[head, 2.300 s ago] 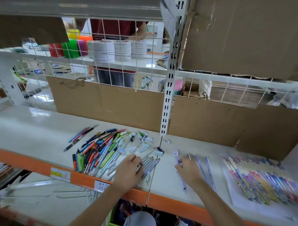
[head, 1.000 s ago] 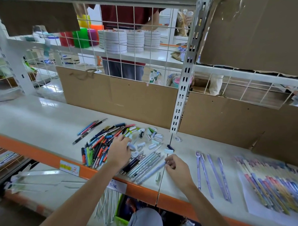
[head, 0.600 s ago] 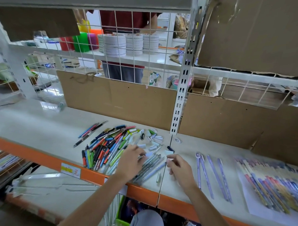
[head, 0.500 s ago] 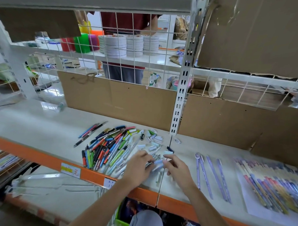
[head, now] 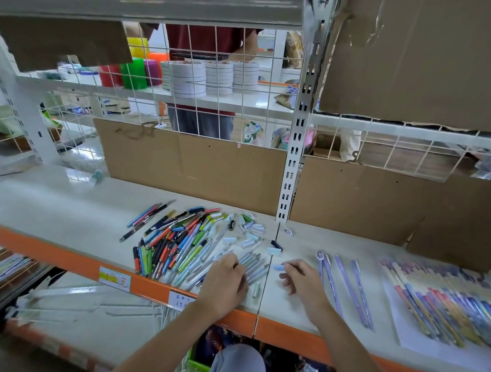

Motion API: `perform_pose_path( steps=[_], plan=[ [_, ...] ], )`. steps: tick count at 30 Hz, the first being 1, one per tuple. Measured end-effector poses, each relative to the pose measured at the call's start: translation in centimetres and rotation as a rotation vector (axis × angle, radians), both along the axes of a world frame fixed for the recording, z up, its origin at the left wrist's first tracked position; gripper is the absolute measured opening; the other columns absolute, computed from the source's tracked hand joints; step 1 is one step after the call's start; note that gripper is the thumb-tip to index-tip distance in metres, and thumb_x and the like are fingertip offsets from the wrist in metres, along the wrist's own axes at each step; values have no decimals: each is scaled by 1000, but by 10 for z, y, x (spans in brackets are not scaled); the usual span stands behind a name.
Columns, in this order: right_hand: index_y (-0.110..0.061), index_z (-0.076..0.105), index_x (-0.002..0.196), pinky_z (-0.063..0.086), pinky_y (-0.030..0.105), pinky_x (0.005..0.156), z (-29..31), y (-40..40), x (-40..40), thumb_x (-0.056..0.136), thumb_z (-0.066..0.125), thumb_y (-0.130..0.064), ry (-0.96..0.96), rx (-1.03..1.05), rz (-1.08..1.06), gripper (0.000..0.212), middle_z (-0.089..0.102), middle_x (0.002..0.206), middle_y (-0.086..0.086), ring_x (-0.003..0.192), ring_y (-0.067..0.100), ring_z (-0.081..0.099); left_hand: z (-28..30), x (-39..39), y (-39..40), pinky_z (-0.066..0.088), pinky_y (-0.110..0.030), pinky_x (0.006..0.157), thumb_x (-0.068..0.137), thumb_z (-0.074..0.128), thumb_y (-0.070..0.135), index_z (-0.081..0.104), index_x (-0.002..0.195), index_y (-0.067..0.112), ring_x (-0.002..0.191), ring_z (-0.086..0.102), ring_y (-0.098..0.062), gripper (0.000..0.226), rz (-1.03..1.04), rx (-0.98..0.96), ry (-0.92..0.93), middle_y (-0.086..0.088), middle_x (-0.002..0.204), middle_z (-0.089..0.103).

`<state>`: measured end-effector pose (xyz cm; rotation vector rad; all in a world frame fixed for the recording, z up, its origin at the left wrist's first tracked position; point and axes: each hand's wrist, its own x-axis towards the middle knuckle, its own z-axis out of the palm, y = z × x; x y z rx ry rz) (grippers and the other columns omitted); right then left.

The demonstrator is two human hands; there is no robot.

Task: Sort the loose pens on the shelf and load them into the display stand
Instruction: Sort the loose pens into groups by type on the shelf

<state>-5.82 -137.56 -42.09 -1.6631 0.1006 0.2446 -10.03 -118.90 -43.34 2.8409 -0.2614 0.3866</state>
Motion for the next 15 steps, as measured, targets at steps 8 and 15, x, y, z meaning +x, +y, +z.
perform_pose_path(
  steps=[8,15],
  plan=[
    [-8,63,93,35,21,49,27,-8,-1,98,47,-12,-48,125,-5,17,55,74,4,57,11,47,15,-7,-3,31,-20,49,98,46,23,51,98,15,53,46,-6,9,-92,-387,46,10,61,48],
    [-5,62,95,35,18,47,35,-12,-1,99,46,-11,-70,153,45,18,52,73,4,57,10,47,15,-9,-1,33,-23,49,97,47,24,52,98,18,52,45,-3,8,-78,-409,24,15,64,49]
  ],
)
